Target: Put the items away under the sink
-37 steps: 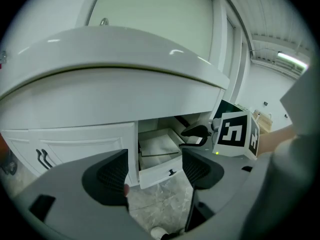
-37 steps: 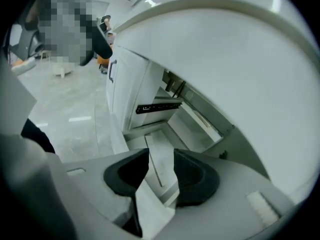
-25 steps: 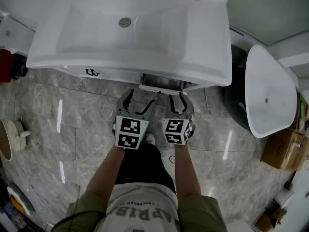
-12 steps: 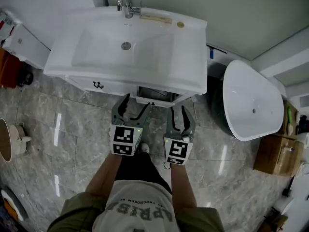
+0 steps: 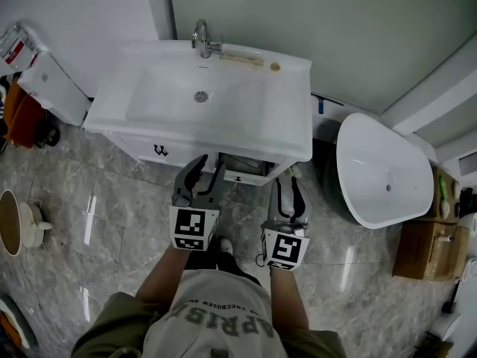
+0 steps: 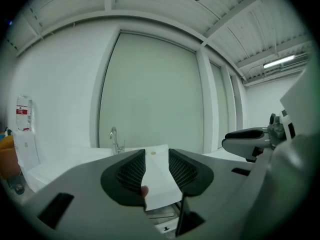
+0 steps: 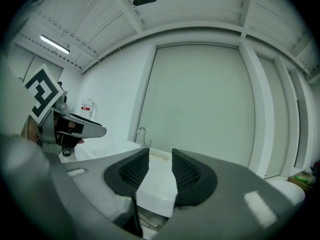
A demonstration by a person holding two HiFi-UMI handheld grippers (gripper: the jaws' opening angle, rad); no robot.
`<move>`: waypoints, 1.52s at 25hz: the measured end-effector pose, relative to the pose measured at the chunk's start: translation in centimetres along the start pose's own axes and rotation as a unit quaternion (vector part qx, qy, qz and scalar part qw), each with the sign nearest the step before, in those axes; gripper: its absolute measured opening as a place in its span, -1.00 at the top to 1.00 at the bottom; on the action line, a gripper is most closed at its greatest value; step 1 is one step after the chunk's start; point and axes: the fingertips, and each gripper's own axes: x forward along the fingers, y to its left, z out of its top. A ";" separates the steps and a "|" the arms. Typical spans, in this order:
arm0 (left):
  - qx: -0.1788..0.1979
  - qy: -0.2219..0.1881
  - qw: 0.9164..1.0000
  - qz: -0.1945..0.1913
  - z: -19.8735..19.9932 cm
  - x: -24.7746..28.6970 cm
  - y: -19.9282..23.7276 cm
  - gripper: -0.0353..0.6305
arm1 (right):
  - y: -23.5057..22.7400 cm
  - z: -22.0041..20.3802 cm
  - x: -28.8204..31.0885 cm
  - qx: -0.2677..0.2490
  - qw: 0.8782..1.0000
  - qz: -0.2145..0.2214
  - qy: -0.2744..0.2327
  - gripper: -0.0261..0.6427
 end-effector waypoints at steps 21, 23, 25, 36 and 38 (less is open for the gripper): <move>0.018 -0.122 0.992 0.017 5.7 -2.6 -1.0 0.86 | -0.4 3.6 -1.8 -0.008 0.998 -0.023 -0.051 0.92; 0.015 -0.137 0.990 0.016 6.4 -2.8 -1.0 0.86 | -0.3 4.1 -1.7 -0.012 0.998 -0.020 -0.058 0.92; 0.012 -0.155 0.988 0.012 7.3 -2.9 -1.2 0.87 | -0.1 4.6 -1.6 -0.019 0.998 -0.015 -0.063 0.92; 0.014 -0.169 0.985 0.014 8.2 -2.9 -1.4 0.87 | 0.4 5.7 -1.3 -0.013 0.996 -0.004 -0.092 0.92; 0.013 -0.168 0.986 0.015 8.3 -2.9 -1.4 0.86 | 0.8 6.6 -0.9 -0.001 0.995 0.007 -0.103 0.92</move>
